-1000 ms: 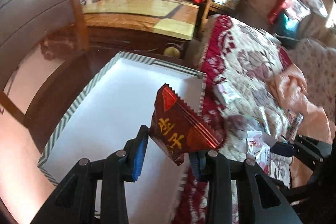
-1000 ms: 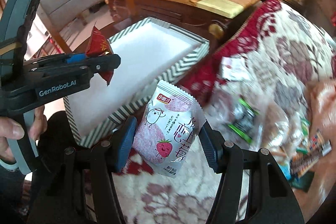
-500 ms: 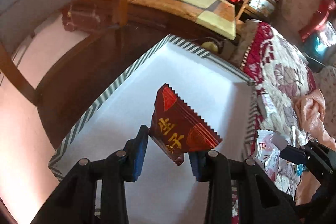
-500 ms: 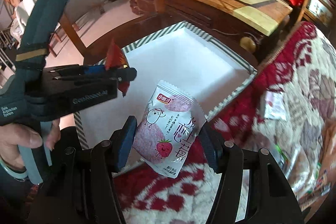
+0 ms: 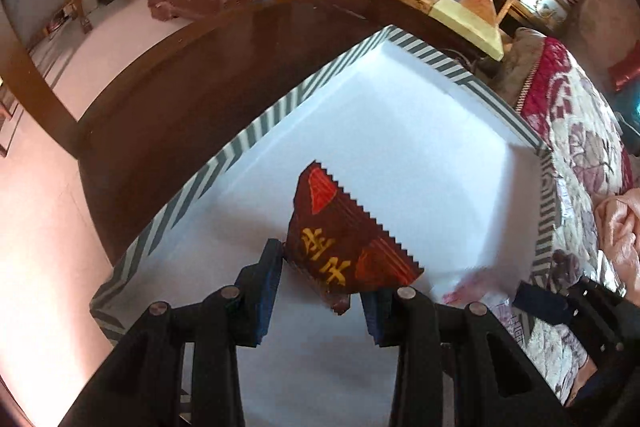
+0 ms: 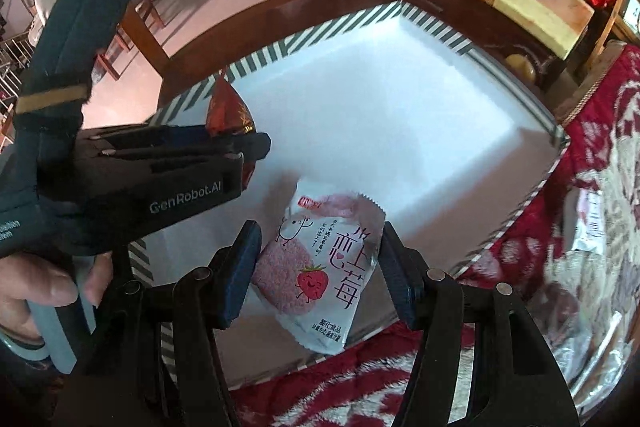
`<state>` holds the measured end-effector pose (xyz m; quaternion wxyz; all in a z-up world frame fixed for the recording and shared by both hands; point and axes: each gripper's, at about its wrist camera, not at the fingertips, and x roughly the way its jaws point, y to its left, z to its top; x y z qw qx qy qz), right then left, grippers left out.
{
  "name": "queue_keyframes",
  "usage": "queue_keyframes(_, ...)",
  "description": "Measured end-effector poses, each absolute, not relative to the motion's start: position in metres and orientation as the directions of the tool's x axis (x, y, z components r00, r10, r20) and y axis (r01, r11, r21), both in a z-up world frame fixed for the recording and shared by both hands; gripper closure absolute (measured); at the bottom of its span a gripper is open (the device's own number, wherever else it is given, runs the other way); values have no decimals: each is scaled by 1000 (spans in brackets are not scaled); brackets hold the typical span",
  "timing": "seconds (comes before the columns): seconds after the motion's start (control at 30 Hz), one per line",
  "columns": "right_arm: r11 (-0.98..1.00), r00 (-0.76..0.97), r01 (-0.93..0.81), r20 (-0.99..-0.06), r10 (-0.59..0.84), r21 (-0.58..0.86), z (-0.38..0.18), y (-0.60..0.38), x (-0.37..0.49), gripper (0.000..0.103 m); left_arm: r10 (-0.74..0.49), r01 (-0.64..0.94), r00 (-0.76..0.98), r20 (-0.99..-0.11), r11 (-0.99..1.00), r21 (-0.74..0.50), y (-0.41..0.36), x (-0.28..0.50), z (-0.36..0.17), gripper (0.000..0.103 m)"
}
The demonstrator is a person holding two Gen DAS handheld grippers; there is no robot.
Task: Organize snacks
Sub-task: 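Open both grippers to drop the two packets into the white box, then grasp the clear bag of red dates with the left gripper while the right grasps the clear nut bag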
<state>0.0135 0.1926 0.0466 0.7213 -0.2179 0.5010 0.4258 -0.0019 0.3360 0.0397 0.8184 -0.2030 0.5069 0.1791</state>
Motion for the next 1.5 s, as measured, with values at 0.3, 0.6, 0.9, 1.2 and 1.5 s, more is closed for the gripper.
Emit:
queue_keyframes(0.3,563,115,-811,-901,419,158,42,183,11,44,84,-532,416,-906,830,-168,342,-6,40,30)
queue_keyframes(0.6,604,167,-775,-862,479,186,67,141,2,44,127,-487,465,-876,863,-134,310,-15,68,23)
queue_keyframes(0.9,675,245,-714,-836,490,186,88,76,-4,44,106,-385,523,-845,915,-123,253,-17,93,19)
queue_keyframes(1.2,767,310,-614,-836,452,188,85,-3,-1,44,64,-280,527,-847,955,-102,199,-11,98,19)
queue_keyframes(1.5,845,340,-493,-848,408,208,65,-77,9,44,21,-175,499,-867,982,-77,148,-3,88,19)
